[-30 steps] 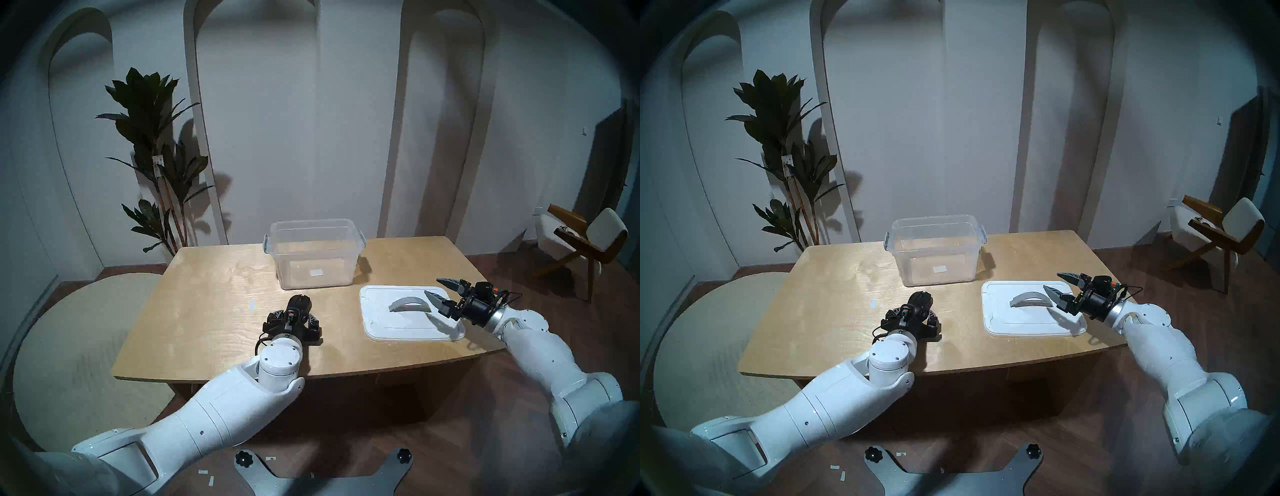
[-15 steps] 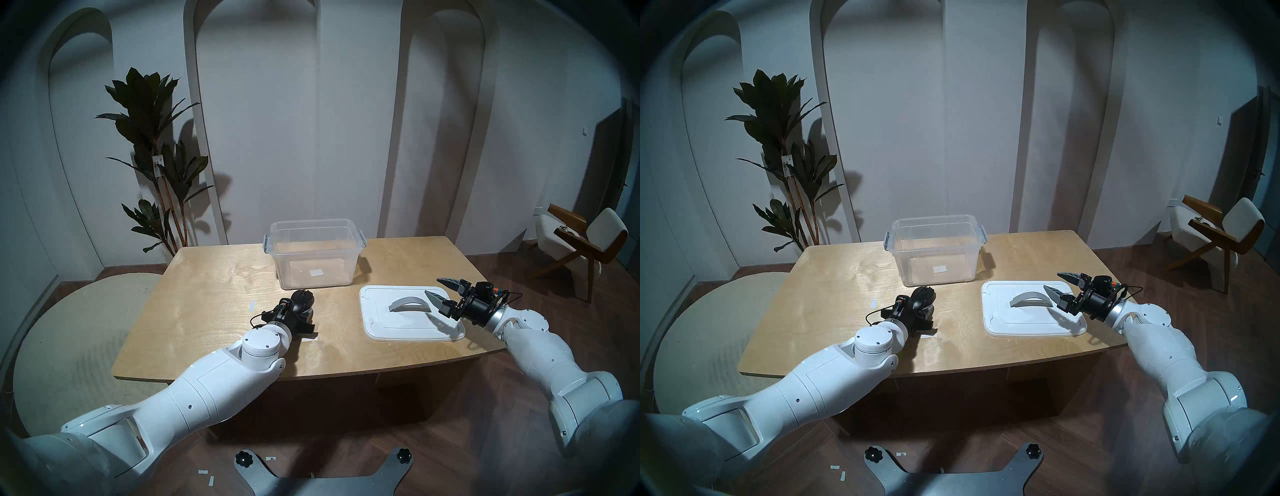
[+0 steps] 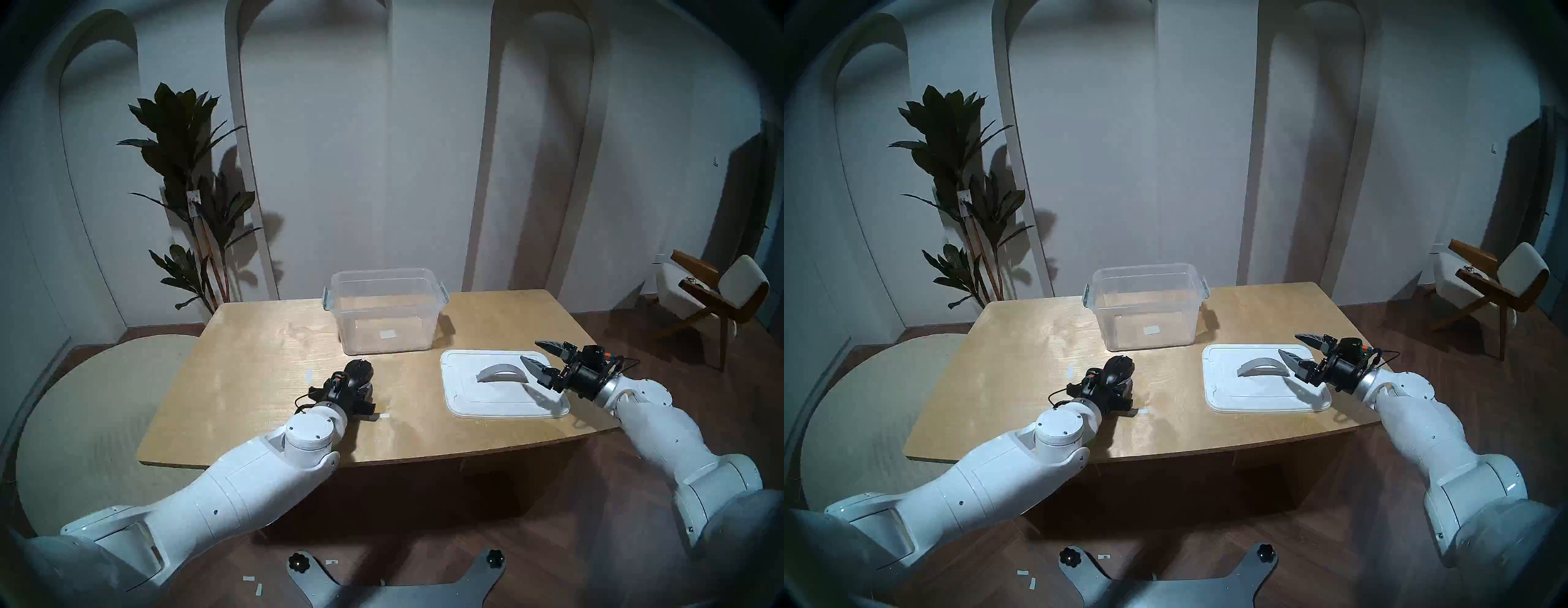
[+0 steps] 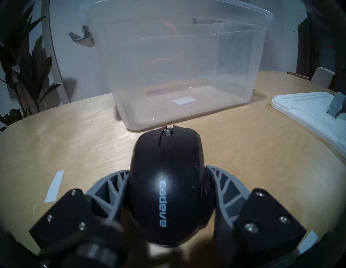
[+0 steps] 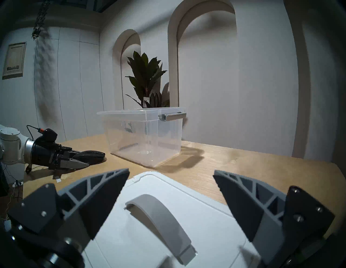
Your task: Open a storage container and put mouse inside
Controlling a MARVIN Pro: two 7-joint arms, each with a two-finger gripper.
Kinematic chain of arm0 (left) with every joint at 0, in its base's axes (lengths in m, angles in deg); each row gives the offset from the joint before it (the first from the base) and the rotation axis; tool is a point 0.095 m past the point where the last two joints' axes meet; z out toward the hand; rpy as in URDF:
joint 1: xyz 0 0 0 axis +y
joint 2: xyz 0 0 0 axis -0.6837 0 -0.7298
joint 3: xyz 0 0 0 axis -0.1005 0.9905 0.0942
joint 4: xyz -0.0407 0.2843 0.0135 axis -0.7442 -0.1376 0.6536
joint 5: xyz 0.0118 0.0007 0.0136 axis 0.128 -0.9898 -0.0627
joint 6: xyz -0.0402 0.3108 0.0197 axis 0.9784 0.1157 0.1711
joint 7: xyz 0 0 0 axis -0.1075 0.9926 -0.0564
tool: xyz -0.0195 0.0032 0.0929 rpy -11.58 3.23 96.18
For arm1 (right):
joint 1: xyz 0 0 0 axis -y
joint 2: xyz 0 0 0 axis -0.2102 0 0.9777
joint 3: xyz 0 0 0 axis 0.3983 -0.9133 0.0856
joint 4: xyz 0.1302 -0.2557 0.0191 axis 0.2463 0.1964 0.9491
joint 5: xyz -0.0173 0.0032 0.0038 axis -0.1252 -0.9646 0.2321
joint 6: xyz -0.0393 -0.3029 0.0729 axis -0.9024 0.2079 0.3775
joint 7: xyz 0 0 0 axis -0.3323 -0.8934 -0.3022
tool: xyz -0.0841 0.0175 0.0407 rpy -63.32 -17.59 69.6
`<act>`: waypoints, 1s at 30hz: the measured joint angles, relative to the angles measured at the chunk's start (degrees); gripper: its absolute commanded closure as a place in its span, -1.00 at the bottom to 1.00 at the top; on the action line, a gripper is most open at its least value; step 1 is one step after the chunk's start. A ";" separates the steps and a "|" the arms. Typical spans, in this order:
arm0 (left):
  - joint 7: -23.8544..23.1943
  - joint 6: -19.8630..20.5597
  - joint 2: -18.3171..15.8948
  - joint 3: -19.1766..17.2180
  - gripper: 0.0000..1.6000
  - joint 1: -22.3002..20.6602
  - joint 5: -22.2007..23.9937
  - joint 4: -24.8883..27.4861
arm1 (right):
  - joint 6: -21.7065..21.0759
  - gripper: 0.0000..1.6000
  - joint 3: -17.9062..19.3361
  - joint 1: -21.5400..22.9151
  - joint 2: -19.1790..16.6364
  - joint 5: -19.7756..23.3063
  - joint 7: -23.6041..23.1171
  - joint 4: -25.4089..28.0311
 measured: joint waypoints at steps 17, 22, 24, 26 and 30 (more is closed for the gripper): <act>9.65 -7.14 -8.21 -3.81 1.00 3.05 -8.29 14.48 | 0.06 -1.00 0.02 0.13 0.07 -0.01 -0.30 -0.24; 11.46 -7.25 -9.65 -5.15 1.00 1.89 -11.10 18.66 | 0.08 -1.00 0.02 0.18 0.09 -0.01 -0.27 -0.33; 12.15 -6.83 -10.29 -5.62 1.00 1.62 -11.72 20.15 | 0.09 -1.00 0.02 0.20 0.10 -0.02 -0.24 -0.35; 12.66 -6.01 -10.98 -6.09 1.00 1.38 -12.18 21.56 | 0.10 -1.00 0.02 0.21 0.11 -0.02 -0.21 -0.38; 12.97 -2.43 -12.59 -6.69 1.00 0.59 -12.73 24.93 | 0.13 -1.00 0.02 0.27 0.13 -0.02 -0.13 -0.45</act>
